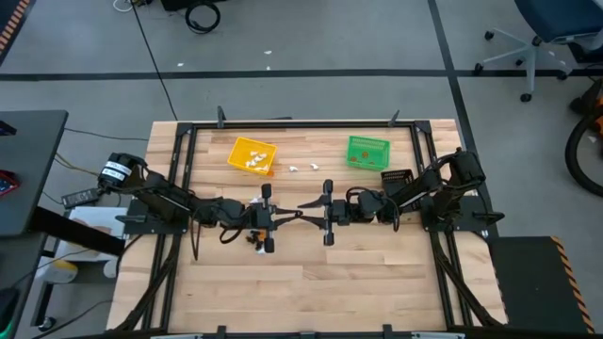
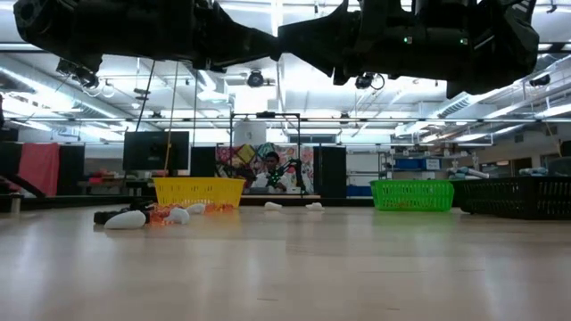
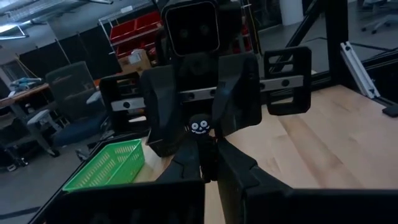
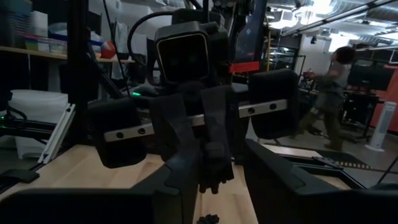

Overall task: Sort Halloween decoration
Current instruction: Put the black skeleton toy into the black bin

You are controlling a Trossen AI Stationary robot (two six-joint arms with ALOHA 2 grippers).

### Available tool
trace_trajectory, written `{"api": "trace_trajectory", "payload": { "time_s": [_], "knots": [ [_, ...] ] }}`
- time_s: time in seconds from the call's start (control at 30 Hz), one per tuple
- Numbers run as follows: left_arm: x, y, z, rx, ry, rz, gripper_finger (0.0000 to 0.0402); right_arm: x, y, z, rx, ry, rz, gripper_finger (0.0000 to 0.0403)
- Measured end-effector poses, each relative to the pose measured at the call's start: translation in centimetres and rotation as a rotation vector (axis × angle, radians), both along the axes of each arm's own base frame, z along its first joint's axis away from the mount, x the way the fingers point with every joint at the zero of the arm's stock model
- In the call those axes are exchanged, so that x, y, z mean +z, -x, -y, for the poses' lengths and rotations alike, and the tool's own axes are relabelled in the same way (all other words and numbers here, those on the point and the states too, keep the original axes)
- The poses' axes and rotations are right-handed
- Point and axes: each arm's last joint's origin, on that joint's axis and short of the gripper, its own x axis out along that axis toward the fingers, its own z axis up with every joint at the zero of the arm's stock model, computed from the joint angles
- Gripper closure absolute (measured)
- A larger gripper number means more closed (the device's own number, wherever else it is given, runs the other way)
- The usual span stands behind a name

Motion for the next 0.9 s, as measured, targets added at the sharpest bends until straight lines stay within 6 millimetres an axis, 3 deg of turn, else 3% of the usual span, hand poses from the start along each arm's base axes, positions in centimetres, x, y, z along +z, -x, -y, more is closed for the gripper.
{"api": "trace_trajectory", "payload": {
  "time_s": [0.57, 0.9],
  "knots": [
    [-0.35, -0.05, -0.32, 0.017, 0.016, -0.033, 0.0387, -0.27, -0.06, 0.16, -0.060, -0.004, -0.032, 0.0361],
    [-0.39, -0.04, -0.32, 0.019, 0.038, -0.034, 0.0287, -0.28, -0.06, 0.24, -0.081, -0.010, -0.033, 0.0361]
  ]
}}
